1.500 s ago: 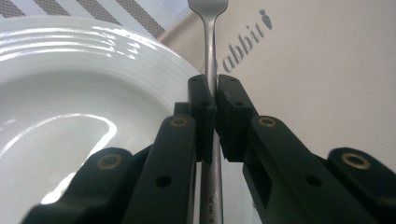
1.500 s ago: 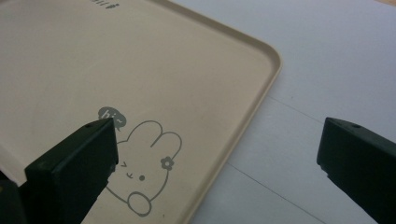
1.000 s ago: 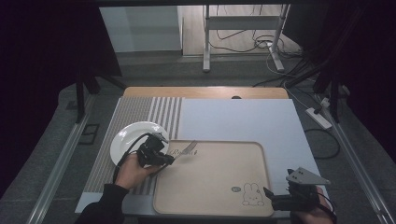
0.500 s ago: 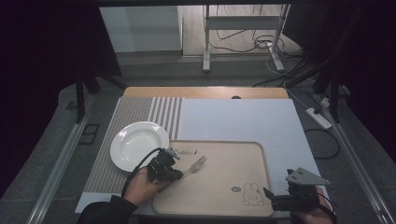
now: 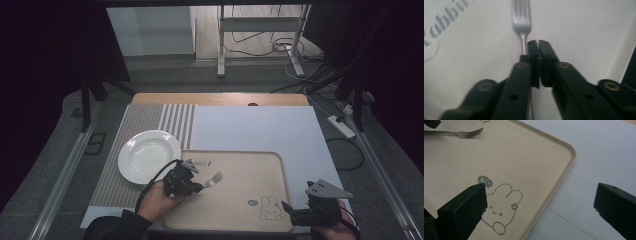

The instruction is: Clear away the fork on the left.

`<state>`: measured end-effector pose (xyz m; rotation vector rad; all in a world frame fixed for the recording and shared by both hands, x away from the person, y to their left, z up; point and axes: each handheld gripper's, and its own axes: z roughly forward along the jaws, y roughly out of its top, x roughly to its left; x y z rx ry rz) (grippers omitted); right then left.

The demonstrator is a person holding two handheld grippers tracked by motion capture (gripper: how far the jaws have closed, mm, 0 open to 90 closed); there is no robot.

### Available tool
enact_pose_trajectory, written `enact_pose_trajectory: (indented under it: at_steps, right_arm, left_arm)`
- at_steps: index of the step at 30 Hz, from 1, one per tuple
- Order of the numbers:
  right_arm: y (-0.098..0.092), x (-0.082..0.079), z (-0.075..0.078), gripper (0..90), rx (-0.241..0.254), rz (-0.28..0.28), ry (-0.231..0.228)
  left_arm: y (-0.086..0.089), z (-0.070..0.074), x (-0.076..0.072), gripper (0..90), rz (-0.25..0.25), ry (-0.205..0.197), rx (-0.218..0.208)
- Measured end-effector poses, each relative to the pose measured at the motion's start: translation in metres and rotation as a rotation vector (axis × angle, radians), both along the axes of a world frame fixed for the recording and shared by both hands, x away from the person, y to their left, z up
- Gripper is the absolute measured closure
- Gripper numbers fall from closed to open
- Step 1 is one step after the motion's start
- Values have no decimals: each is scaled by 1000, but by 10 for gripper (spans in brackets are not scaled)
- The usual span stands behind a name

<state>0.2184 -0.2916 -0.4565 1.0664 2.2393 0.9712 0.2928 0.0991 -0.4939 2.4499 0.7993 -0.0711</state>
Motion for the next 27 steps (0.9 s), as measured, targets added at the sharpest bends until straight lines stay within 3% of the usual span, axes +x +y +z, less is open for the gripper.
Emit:
enact_pose_trajectory:
  at_steps: [7, 17, 27]
  right_arm:
    - [0, 0, 0, 0, -1, 2, 2]
    - [0, 0, 0, 0, -4, 3, 4]
    - [0, 0, 0, 0, -2, 3, 4]
  left_arm:
    - [-22, -8, 9, 888, -31, -3, 24]
    - [-37, -18, 16, 888, -55, -9, 38]
    - [-25, -19, 28, 888, 28, -53, 63]
